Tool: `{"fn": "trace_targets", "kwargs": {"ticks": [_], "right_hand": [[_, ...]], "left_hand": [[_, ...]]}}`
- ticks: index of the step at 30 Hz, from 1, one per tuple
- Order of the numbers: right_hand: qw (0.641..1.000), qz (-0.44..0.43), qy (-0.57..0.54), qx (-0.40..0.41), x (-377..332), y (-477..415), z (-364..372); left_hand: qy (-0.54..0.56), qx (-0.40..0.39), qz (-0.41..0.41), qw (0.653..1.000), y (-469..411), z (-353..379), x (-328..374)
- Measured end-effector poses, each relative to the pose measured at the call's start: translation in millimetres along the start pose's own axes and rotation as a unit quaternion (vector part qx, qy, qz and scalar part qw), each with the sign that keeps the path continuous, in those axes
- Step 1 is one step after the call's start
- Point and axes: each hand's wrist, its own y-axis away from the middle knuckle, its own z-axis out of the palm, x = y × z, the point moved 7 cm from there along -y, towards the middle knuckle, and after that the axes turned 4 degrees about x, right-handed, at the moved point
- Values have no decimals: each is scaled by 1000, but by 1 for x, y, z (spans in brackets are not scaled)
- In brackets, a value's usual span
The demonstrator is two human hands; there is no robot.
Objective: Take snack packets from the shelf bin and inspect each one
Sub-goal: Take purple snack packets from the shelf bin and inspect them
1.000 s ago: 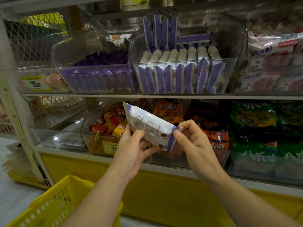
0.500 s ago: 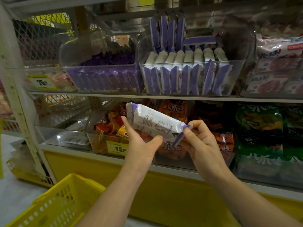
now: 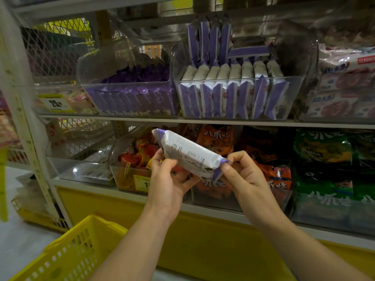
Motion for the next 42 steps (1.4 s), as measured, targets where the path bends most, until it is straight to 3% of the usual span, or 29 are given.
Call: {"fn": "trace_targets", "kwargs": {"ticks": [5,10,14,17,21,26,30,33,37,42], "right_hand": [[1000,-5,25,10,-6,0,1],[995,-31,53,82,-24,-2,-9],[980,-87,170,54,-53,-1,-16],[932,-135,337,-5,-80,1,-13],[822,-234,519,-22,-124,-3,-14],[761,-273,588,16,-177,-21,-33],[713,-295,635,7,-203,-38,-34],[726,-287,624,21,-218,-60,-45],[732,-237,637,46,-234,-90,-68],[760,-159,630,13,-240,-128,-79]], "left_hand": [[-27,-15,-29,999,3,4,0],[-170,-95,17,981,12,28,6],[-211,-151,76,963,25,54,22],[-244,-165,147,944,36,78,46],[-353,-195,237,884,53,126,72],[-384,-202,304,848,57,180,98],[-391,-237,303,836,44,230,98],[-400,-240,277,840,26,256,93],[-351,-304,182,867,0,275,81],[-366,-335,165,852,-29,287,71]]}}
